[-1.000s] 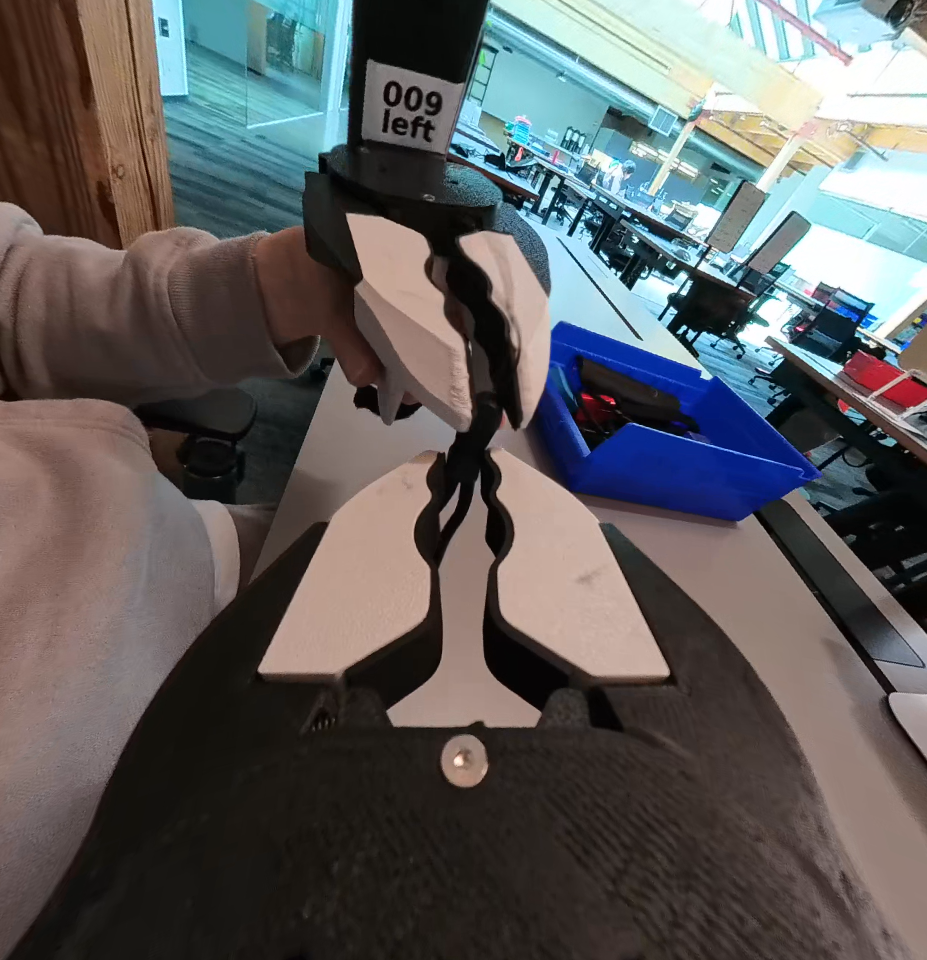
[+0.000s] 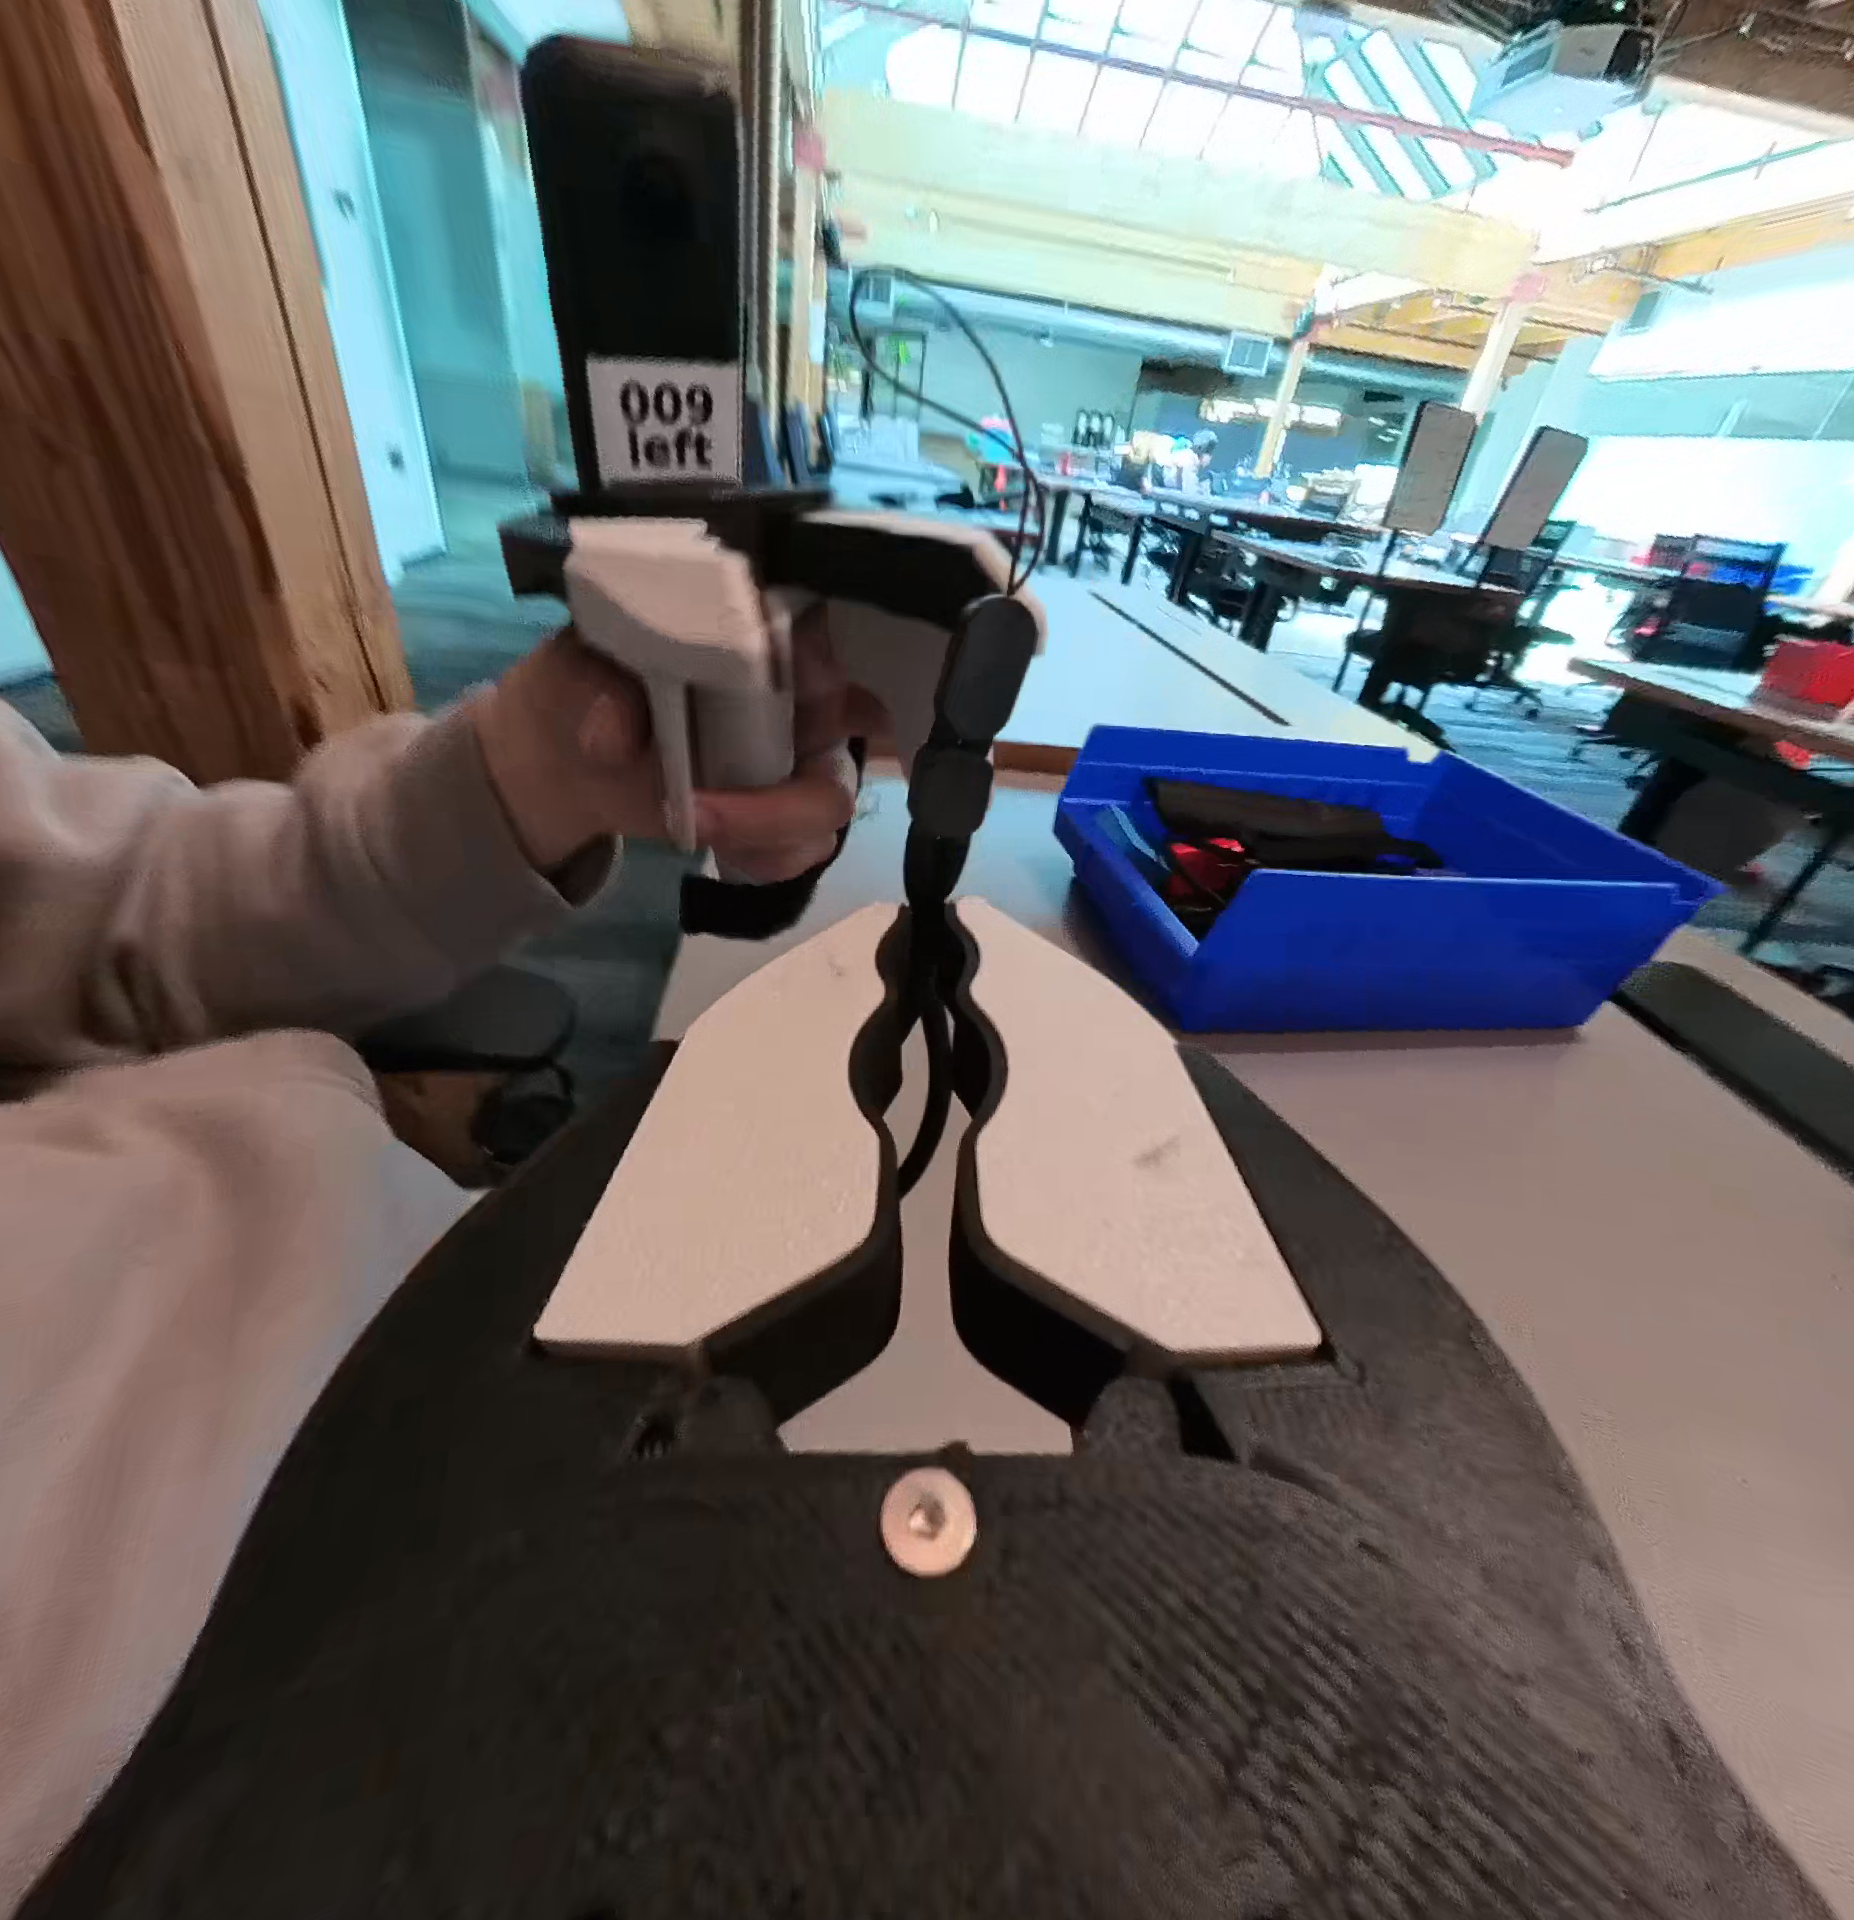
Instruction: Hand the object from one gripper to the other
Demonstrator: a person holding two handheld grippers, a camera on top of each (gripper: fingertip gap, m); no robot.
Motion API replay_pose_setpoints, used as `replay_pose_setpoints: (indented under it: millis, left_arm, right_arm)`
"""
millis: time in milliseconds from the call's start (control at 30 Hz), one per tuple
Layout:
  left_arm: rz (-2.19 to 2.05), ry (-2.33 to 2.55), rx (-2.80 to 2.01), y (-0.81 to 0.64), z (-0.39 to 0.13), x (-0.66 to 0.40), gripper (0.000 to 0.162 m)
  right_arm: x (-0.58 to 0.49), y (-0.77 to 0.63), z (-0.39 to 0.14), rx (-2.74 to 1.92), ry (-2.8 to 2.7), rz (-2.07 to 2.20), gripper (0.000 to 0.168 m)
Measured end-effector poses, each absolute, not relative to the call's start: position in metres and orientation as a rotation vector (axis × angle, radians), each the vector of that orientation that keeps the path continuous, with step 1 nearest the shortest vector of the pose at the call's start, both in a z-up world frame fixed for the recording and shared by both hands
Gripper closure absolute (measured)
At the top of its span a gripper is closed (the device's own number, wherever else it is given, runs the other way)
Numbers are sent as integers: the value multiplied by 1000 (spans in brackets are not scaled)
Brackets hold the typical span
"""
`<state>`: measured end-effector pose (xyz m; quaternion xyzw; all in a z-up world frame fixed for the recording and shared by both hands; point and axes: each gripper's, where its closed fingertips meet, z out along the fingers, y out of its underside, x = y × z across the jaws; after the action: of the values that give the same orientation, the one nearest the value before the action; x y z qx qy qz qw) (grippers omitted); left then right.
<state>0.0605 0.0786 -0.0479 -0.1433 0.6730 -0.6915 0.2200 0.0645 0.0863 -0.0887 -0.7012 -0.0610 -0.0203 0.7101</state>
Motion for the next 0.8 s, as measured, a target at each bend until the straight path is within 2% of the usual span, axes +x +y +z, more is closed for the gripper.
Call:
replay_pose_setpoints:
  millis: [167, 333, 433, 500, 667, 733, 800]
  left_arm:
    - [-1959, 1958, -333, 78, -58, 54, 120]
    - [-2197, 2042, -207, 68, -60, 33, 123]
    - [-2249, 2060, -121, 64, -60, 24, 134]
    - [-2230, 2061, -73, 63, -62, 21, 150]
    - [-2051, 2071, -213, 66, -69, 41, 151]
    - [-1961, 2034, -350, 72, -71, 58, 151]
    - [-1862, 1996, -517, 81, -74, 75, 151]
  right_arm:
    - [38, 71, -85, -1493, -217, 333, 165]
    - [9, 69, -98, -1540, -349, 510, 164]
    - [3, 72, -107, -1582, -379, 512, 164]
    - [2, 73, -109, -1597, -386, 491, 164]
    - [23, 83, -116, -1653, -312, 313, 164]
    - [44, 88, -118, -1675, -250, 126, 151]
    - [60, 90, -115, -1671, -229, -67, 147]
